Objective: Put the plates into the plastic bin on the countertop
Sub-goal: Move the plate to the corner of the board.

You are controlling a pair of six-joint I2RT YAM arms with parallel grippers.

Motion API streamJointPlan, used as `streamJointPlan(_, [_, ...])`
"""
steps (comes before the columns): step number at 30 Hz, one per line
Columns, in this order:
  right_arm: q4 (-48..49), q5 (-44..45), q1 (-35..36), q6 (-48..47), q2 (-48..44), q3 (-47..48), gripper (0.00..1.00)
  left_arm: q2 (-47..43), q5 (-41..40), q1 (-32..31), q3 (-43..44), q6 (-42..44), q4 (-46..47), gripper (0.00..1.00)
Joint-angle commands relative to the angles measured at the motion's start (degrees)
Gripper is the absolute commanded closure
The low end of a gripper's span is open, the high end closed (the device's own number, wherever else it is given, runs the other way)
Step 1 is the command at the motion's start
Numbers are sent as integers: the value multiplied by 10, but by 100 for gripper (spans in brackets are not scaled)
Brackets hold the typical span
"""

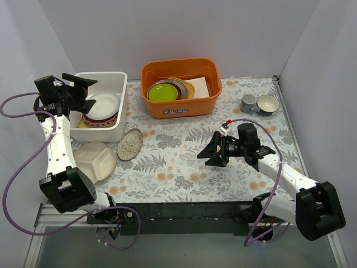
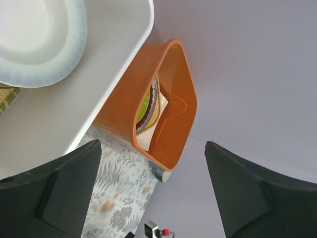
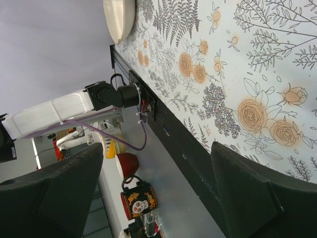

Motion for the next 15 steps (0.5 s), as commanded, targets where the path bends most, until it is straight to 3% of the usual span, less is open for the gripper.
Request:
streamJointPlan(1, [-16,5,21,-25,32,50,3,-27,34,2,28,65,-50,14])
streamJointPlan(8, [22,42,106,11,102,111,4,-72,36,-3,46,93,-47,4])
streamJointPlan(15, [52,73,198,25,222,226,5,-90,75,-44,65,129,-18,2])
